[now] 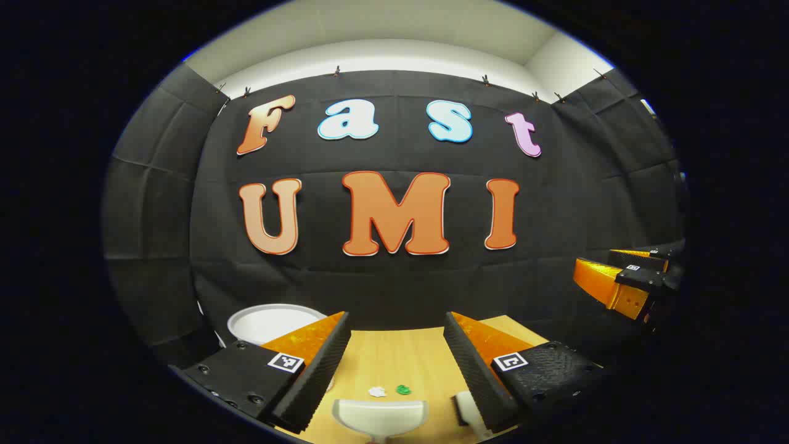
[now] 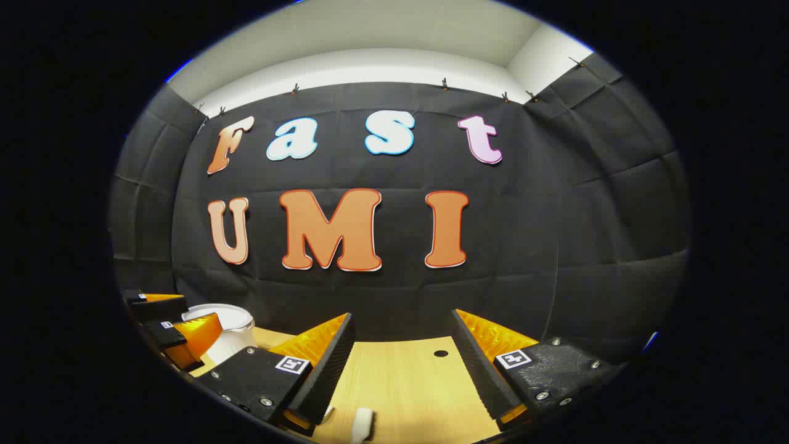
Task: Pick up the small broom and dustpan from the desktop, sweep the trash into the dustpan with the broom, and then empty the trash into the garbage bin.
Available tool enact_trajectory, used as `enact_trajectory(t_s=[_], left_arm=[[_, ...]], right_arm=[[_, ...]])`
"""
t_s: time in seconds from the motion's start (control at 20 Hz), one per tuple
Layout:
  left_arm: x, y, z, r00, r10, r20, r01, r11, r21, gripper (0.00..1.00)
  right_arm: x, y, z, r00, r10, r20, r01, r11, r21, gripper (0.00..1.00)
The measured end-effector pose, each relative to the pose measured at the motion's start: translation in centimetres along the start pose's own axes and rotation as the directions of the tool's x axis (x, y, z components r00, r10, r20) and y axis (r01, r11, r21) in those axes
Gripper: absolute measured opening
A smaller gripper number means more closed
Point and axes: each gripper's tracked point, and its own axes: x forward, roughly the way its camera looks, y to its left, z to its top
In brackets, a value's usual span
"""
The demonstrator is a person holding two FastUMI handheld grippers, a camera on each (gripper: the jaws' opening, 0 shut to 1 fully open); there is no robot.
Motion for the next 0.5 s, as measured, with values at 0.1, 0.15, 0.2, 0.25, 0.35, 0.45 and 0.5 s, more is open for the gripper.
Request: enact_trajectory(t_s=[0.1, 0.15, 0.2, 0.25, 0.35, 0.45, 0.5], left_arm=[[0.1, 2.0, -0.9, 1.0, -0.019, -0.013, 0.019, 1.0, -0.012, 0.96], [0.3, 2.8, -1.2, 0.999, -0.024, -0.023, 0.023, 1.0, -0.02, 0.99], [0.3, 3.7, -1.5, 0.999, -0.022, -0.033, 0.021, 0.999, -0.029, 0.96], [0.4, 4.4, -1.6, 0.999, -0.021, -0.039, 0.019, 0.999, -0.036, 0.96], [0.7, 5.5, -1.2, 1.0, -0.01, -0.019, 0.009, 0.999, -0.032, 0.96], [1.2, 6.4, -1.2, 1.0, 0.008, -0.021, -0.008, 1.0, -0.018, 0.96], [1.4, 6.5, -1.5, 1.0, 0.01, -0.022, -0.01, 1.0, -0.021, 0.96]], right_arm=[[-0.4, 2.2, -0.2, 1.0, -0.002, -0.002, 0.002, 1.0, -0.001, 0.94], [-0.5, 3.2, -0.3, 1.0, -0.003, -0.006, 0.003, 1.0, 0.01, 0.94], [-0.6, 4.1, -0.4, 1.0, 0.004, -0.016, -0.004, 1.0, 0.017, 0.94], [-0.5, 4.9, -0.8, 0.999, 0.01, -0.03, -0.01, 1.0, 0.014, 0.94], [-0.3, 6.0, -1.1, 0.999, 0.025, -0.047, -0.025, 1.0, 0.004, 0.94], [0.0, 6.8, -1.5, 0.996, 0.049, -0.073, -0.048, 0.999, 0.013, 0.94], [0.3, 7.1, -1.7, 0.995, 0.057, -0.084, -0.056, 0.998, 0.015, 0.94]])
